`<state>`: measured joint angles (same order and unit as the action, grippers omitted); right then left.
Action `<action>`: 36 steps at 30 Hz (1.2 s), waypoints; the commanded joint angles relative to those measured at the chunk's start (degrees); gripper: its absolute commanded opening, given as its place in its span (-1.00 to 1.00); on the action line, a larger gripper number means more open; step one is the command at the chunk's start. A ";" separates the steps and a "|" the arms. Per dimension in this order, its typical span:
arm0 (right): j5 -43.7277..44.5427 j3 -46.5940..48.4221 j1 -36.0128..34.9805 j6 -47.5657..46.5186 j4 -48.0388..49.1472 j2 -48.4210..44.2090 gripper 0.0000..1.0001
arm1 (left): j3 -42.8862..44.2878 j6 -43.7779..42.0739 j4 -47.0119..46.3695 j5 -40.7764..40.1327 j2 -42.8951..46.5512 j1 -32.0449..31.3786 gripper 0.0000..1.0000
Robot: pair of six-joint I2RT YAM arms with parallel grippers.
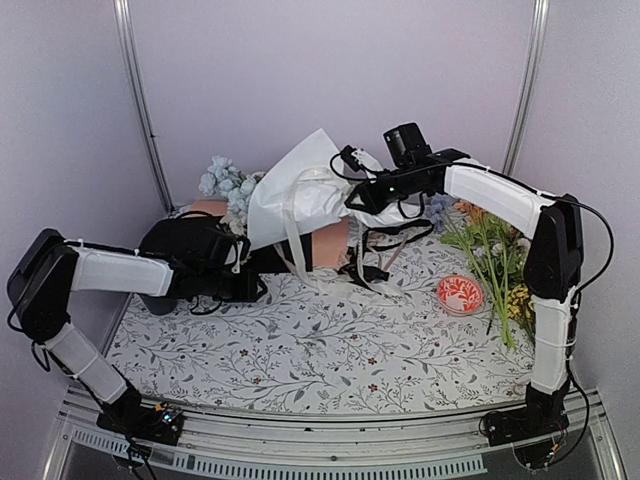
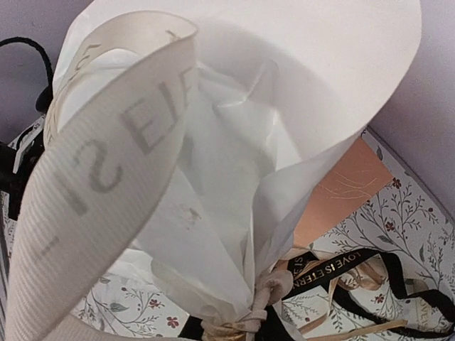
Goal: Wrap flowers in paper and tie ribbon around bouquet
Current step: Pick up the folded bouquet from the corner of the board, then place the folded bouquet at the center of the board.
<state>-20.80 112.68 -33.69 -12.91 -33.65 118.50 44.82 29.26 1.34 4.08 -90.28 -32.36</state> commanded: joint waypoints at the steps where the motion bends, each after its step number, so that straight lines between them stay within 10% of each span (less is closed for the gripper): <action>1: 2.75 -6.27 -4.56 16.57 6.11 -8.80 -0.79 | -2.82 0.23 0.20 -1.45 6.55 0.64 -0.09; 10: 21.03 -18.54 -15.54 33.87 10.64 -21.52 -0.99 | -8.32 2.32 1.40 -0.32 17.66 0.30 -0.10; 16: 27.87 -46.04 -23.15 54.90 30.85 -31.29 -1.00 | -14.25 6.07 1.53 0.60 26.90 -1.14 -0.09; 29: 29.31 -45.87 -30.94 76.86 48.68 -12.19 -1.00 | -18.25 5.69 -2.00 -2.16 30.53 -17.87 -0.26; 36: 32.75 -47.72 -29.93 68.57 47.31 -22.12 -1.00 | -18.69 -7.27 -15.62 -5.85 22.73 -25.87 0.41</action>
<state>8.84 64.82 -64.18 58.94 9.45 104.22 26.20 31.14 -4.51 2.35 -63.46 -55.31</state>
